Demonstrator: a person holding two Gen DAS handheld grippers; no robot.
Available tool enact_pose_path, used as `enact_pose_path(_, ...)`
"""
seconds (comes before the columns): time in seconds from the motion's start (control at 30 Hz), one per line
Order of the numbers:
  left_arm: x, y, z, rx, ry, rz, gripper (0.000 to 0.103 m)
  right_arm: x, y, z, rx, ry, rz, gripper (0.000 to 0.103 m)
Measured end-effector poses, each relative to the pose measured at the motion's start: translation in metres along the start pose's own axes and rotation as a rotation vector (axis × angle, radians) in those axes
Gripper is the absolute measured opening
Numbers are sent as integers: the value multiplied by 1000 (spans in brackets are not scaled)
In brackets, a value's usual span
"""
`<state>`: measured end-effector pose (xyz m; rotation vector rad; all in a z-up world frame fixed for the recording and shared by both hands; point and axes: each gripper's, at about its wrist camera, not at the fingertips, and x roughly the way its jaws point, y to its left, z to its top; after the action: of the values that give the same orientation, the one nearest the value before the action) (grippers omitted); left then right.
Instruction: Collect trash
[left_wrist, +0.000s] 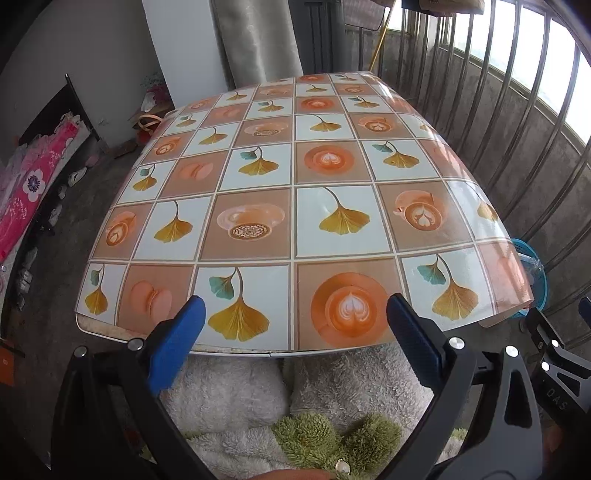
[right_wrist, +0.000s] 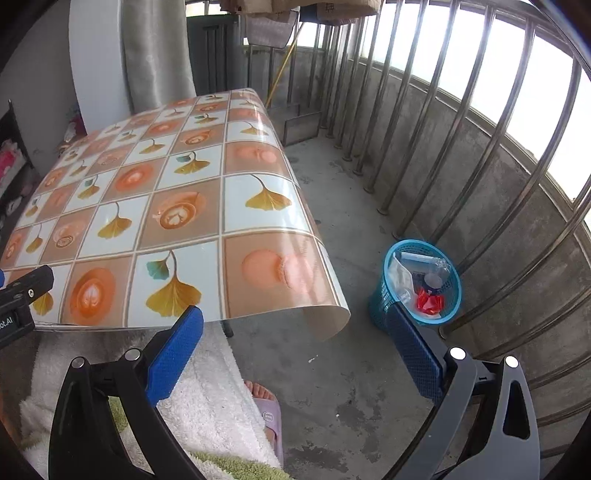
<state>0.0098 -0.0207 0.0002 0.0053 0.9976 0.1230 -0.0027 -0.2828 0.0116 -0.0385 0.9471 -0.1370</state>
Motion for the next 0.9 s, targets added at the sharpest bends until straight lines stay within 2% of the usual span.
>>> enact_pose_path(0.33,-1,-28,9,55,1,-53,94,2,-17,3,18,-2,-58,97)
enact_pose_path(0.9,-5,-35,8,61,4,-73,94,2,-16,0,17,7,-51,97)
